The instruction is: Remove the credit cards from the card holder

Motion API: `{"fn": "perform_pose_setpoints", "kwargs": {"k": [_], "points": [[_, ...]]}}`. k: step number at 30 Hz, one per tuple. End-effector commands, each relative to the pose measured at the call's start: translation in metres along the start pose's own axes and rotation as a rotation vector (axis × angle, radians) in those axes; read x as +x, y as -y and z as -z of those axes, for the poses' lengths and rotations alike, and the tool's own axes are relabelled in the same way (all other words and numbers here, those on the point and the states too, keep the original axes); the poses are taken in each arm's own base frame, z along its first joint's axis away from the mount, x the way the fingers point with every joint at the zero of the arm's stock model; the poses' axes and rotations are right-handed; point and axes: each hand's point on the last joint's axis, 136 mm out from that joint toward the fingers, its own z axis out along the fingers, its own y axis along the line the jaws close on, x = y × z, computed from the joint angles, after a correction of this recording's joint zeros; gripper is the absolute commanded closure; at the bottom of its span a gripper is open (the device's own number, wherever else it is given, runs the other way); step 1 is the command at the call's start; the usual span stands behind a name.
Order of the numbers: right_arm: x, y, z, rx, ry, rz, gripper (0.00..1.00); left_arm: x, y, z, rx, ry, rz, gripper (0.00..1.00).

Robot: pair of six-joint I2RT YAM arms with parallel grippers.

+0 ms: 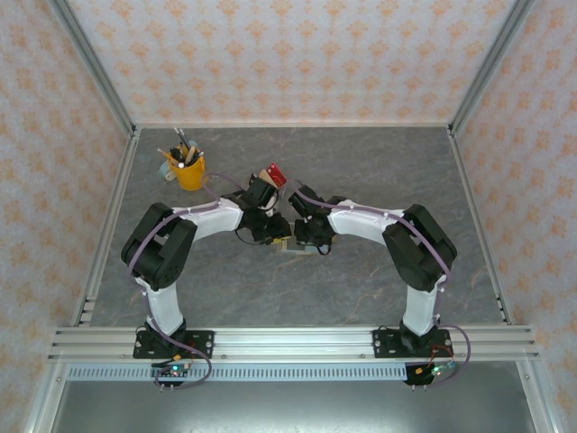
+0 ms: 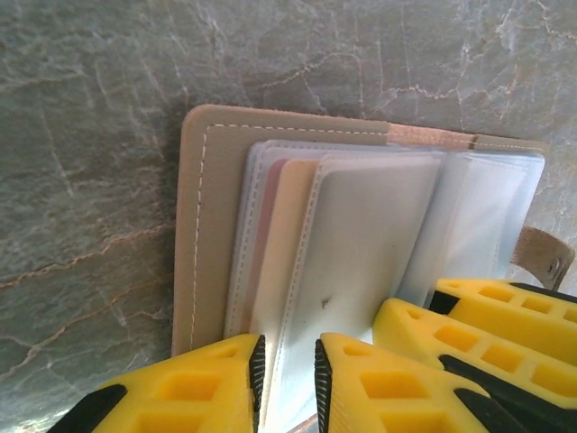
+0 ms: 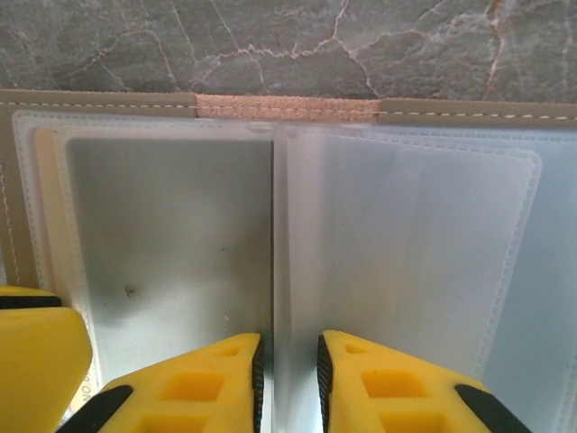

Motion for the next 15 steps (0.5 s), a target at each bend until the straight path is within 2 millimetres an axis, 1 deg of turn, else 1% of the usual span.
{"fn": "perform_pose_setpoints", "kwargs": {"k": [1,5,15], "points": [[0.0201,0.0323,-0.0149,0.102,-0.066,-0.028,0.76,-0.0034,0.0046,-0.0036,-0.005,0.003,0.005,0.74],[0.0215,0.032,-0.017,0.096,-0.074,-0.029,0.77,-0.002,0.0032,-0.0067,-0.005,-0.008,0.01,0.75],[0.0242,0.0287,-0.0206,0.056,-0.092,-0.042,0.77,0.0015,0.009,-0.0115,0.025,-0.047,0.009,0.74]]}}
